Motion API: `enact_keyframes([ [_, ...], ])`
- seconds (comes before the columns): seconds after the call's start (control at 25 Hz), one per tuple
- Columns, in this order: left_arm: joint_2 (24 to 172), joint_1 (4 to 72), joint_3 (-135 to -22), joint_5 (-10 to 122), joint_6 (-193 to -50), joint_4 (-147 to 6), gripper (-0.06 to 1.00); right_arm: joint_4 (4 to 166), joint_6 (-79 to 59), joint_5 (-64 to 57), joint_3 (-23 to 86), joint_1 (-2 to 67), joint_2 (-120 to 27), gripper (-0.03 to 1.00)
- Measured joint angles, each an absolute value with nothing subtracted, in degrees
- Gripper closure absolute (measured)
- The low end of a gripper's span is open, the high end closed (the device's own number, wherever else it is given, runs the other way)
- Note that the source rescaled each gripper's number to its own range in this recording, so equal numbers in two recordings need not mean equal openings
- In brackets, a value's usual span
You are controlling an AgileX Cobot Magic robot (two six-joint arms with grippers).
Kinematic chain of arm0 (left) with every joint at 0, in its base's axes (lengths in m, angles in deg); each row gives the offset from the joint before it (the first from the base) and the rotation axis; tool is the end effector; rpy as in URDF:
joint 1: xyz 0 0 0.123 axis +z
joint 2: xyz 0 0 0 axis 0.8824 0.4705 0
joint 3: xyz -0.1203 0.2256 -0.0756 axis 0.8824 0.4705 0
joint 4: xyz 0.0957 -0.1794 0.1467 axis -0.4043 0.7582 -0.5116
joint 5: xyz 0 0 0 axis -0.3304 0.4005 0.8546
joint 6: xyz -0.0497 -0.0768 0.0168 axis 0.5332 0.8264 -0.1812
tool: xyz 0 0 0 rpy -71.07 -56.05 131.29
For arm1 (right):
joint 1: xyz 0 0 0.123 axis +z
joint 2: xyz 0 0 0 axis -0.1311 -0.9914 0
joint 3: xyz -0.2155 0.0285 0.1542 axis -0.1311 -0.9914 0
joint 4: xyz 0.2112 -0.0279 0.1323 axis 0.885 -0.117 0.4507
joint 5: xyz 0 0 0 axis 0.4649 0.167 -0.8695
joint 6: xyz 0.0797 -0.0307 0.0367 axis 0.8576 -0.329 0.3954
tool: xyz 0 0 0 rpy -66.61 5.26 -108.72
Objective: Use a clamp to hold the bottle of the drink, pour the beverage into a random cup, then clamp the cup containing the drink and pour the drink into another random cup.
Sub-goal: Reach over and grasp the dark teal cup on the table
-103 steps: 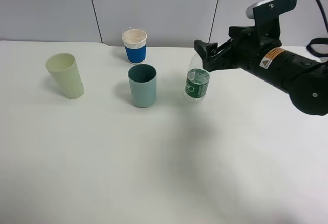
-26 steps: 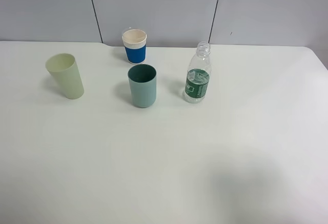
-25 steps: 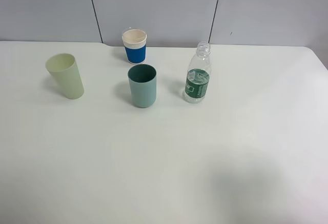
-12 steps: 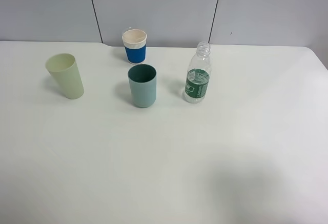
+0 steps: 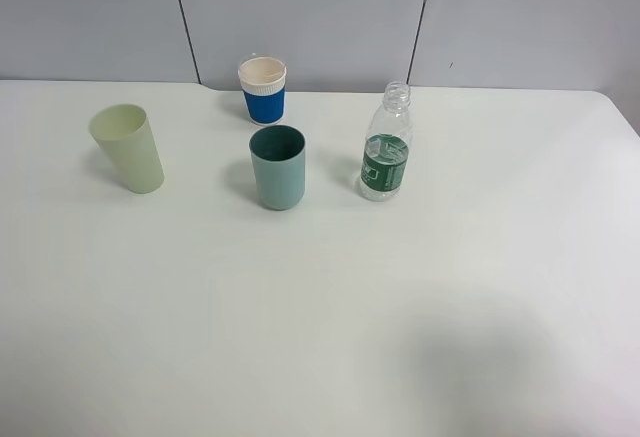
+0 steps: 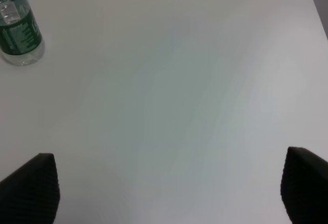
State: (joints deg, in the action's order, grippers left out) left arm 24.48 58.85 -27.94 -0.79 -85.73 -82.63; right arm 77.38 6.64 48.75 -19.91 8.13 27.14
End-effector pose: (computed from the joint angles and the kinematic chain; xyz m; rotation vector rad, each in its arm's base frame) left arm 0.0133 -0.0028 0.2775 0.0305 2.0305 -0.0800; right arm 0.0134 0.0009 0.2762 -0.1263 2.0457 -0.0537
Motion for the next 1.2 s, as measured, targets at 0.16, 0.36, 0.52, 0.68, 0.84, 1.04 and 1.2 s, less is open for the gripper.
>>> enact_keyframes([
  [0.16, 24.48, 58.85, -27.94, -0.79, -85.73, -82.63, -0.06, 77.86, 7.42, 48.75, -19.91, 8.13, 27.14, 0.15],
  [0.36, 24.48, 58.85, -27.94, -0.79, -85.73, -82.63, -0.06, 78.53, 8.39, 48.74, -19.91, 8.13, 27.14, 0.15],
  [0.52, 24.48, 58.85, -27.94, -0.79, -85.73, -82.63, -0.06, 78.53, 8.65, 48.74, -19.91, 7.83, 27.14, 0.15],
  [0.68, 24.48, 58.85, -27.94, -0.79, -85.73, -82.63, -0.06, 78.48, 8.75, 48.7, -19.91, 6.58, 27.14, 0.15],
  [0.84, 24.48, 58.85, -27.94, -0.79, -85.73, -82.63, -0.06, 78.48, 8.81, 48.7, -19.91, 6.33, 27.14, 0.15],
  [1.04, 24.48, 58.85, -27.94, -0.79, -85.73, -82.63, -0.06, 78.48, 8.81, 48.7, -19.91, 6.33, 27.14, 0.15],
  [1.2, 24.48, 58.85, -27.94, -0.79, -85.73, -82.63, -0.06, 78.48, 8.81, 48.7, -19.91, 6.33, 27.14, 0.15],
])
